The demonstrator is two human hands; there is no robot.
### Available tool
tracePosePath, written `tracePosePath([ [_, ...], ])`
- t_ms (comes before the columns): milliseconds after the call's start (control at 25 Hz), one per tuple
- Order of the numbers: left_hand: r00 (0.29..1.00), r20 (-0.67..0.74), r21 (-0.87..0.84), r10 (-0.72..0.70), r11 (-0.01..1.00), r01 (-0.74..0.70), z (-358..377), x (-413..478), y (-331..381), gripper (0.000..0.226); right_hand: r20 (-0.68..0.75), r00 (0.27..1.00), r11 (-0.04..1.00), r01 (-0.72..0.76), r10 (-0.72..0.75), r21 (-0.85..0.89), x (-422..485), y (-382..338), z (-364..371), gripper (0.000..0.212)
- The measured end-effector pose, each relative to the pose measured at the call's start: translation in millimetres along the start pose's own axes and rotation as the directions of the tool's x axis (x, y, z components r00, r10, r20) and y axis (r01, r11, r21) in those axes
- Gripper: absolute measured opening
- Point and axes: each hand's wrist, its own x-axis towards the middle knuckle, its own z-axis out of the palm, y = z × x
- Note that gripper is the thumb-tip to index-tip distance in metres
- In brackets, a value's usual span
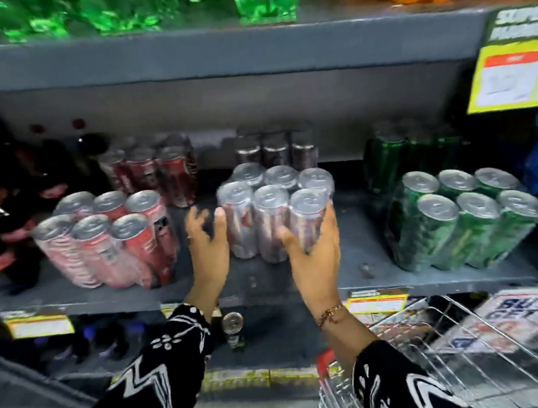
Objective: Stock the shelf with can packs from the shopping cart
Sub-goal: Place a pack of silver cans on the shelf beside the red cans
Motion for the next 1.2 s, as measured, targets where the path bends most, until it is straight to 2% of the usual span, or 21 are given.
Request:
tracePosePath([
  [120, 0.972, 0.236, 0.032, -0.008, 0.999, 0.001, -9, 4, 0, 0.057, -0.054, 0.997, 0.998, -0.057, 0.057, 0.003, 9, 7, 3, 0.085],
  [200, 0.952, 0.305, 0.001, 0.024, 1.000, -0.025, -8, 8, -8, 0.052, -0.055, 0.995, 0.997, -0.080, 0.080, 0.016, 13, 10, 0, 0.083],
  [360, 0.963, 0.269, 0.058, 0.019, 0.998, -0.035, -2, 11, -12, 0.029, -0.039, 0.998, 0.999, -0.042, 0.043, 0.030, 13, 12, -4, 0.076],
  [520, 0.965, 0.262, 0.076, 0.022, 0.996, -0.044, -1, 0, -6, 0.039, 0.013, 0.999, 0.999, -0.037, 0.037, 0.029, 17, 14, -22, 0.074],
  [720, 0.987, 0.157, 0.090, 0.009, 0.996, -0.023, 1, -22, -8, 0.050, 0.127, 0.992, 1.000, -0.017, 0.013, 0.026, 21, 20, -48, 0.069],
  [920, 0.992, 0.127, 0.044, -0.008, 0.999, 0.002, 1, -39, -2, 0.054, 0.159, 0.987, 0.998, -0.031, 0.023, 0.050, 20, 25, -56, 0.073],
  [1200, 0.993, 0.116, 0.072, -0.031, 0.997, 0.022, 0, -41, 0, 0.060, 0.168, 0.985, 0.997, -0.037, 0.025, 0.067, 23, 29, -57, 0.069],
])
